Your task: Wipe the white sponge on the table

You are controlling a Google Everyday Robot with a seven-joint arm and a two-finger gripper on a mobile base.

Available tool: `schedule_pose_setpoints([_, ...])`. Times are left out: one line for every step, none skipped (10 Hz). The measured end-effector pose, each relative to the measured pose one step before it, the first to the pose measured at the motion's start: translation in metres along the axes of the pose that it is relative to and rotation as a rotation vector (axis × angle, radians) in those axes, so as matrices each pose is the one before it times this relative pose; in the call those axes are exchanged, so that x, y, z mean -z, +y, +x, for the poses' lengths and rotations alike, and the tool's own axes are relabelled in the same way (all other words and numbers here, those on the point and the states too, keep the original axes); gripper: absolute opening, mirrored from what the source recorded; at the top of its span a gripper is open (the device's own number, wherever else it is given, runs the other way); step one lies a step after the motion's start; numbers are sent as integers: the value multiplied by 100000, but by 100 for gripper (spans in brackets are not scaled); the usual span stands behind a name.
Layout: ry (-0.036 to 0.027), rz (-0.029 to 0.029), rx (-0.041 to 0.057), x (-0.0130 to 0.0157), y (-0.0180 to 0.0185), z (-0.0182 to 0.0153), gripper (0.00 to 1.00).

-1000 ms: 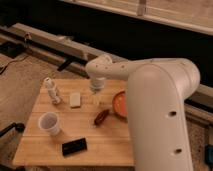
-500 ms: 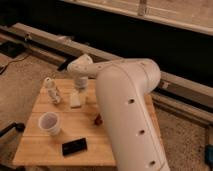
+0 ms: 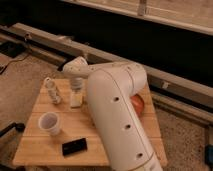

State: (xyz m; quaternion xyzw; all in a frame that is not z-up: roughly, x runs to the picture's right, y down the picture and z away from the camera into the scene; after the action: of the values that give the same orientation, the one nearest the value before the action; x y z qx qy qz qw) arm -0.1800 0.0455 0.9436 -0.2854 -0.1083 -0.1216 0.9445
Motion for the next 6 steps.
schedule_pose_setpoints([712,-449,514,-402,-66,21,80])
schedule_pose_setpoints([398,-328,511,-326,-125,-224,80])
schedule_pose_setpoints([527,-224,609,-314,-112,-178,80])
schedule_pose_setpoints([656,-160,981,-145,-51,6,80])
schedule_pose_setpoints([-573,474,2375,54,-138,54,80])
schedule_pose_setpoints([-1235,549,2438,192,-145,78,80])
